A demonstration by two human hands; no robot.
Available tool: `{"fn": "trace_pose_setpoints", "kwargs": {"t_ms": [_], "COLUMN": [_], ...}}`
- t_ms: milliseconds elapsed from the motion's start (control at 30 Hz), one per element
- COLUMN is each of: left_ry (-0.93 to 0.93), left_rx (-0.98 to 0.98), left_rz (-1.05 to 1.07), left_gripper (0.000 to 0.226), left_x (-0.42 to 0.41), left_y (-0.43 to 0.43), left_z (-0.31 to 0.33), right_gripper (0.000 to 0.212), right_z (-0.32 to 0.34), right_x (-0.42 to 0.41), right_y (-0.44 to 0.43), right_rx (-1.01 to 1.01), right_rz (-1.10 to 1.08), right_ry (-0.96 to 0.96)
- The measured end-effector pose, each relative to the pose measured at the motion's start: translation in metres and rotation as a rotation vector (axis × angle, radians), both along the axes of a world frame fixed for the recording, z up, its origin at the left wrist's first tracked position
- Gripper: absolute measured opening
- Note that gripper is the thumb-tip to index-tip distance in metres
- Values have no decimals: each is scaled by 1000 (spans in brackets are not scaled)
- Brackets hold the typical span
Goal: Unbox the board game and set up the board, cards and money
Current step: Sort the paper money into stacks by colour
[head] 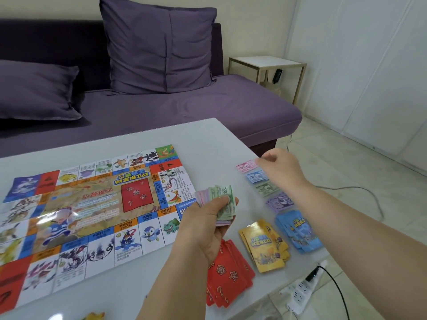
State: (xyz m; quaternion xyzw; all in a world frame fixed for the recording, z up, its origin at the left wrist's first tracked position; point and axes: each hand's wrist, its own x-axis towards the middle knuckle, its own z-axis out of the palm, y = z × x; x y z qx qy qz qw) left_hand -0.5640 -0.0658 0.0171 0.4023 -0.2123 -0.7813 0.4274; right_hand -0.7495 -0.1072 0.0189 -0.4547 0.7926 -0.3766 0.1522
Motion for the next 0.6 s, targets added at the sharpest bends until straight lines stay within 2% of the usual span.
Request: {"fn": "trace_pose_setpoints", "kwargs": {"t_ms": [33,100,133,200,300,500,600], "left_ry": [-11,-37,-51,-63,-25,-119,-155], "left_rx": [-4,-20,-31,-52,-51,-119,-120], "left_rz": [-7,-17,-20,-35,-57,-36,-45], "left_gripper": [13,20,23,23,10,7,6], "left_x": [-1,-2,-2,-2,0,3,4], "left_y": [1,3,4,6,11,15,14], "left_z": [0,0,0,1,4,3,2], "right_gripper": [24,37,37,28,17,11,17], "right_z": [10,31,37,39,34,32,31], "right_x": [8,23,29,35,36,35,38], "right_y": [6,22,29,38,40,48,51], "right_rx": [7,200,294,355,283,259,254], "right_rz": [99,320,427,554,516,495,485], "right_ry": [-150,-367,-384,-271,-142,-380,-482]}}
